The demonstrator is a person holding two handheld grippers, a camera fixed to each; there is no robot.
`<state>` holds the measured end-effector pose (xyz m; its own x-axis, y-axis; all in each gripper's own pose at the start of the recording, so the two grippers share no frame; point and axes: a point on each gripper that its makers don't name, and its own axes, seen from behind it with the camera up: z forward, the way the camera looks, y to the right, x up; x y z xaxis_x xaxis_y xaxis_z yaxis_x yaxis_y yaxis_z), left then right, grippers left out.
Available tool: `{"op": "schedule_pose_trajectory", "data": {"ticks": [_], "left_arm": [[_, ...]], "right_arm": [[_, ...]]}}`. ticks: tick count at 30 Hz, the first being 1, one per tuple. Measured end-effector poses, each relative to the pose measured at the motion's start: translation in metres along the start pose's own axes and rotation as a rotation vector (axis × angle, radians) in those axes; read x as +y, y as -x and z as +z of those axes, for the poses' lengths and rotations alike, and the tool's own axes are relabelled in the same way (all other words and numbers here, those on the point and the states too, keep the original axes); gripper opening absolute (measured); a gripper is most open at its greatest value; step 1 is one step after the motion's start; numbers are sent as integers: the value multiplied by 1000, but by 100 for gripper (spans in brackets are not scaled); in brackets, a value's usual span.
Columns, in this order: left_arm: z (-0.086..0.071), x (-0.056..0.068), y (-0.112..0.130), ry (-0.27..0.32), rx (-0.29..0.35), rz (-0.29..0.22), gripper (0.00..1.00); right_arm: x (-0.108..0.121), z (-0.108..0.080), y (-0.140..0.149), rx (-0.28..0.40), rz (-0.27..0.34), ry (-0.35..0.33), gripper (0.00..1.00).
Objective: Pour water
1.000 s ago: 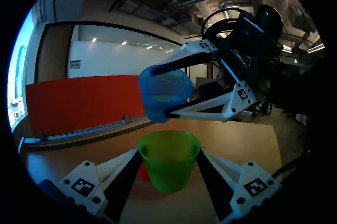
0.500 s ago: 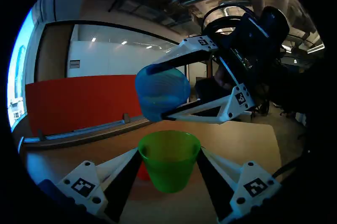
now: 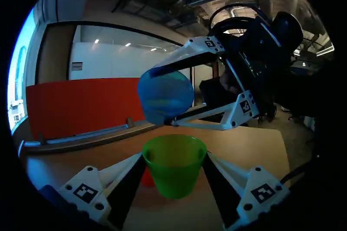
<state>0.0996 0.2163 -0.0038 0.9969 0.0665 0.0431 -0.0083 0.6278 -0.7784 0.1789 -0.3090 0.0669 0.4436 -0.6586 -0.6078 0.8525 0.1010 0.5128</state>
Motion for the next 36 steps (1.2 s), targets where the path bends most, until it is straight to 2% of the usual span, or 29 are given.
{"op": "schedule_pose_trajectory", "data": {"ticks": [36], "left_arm": [[0,1,-2,0,5,-5,86]], "right_arm": [[9,1,-4,7,-127,23,91]]}}
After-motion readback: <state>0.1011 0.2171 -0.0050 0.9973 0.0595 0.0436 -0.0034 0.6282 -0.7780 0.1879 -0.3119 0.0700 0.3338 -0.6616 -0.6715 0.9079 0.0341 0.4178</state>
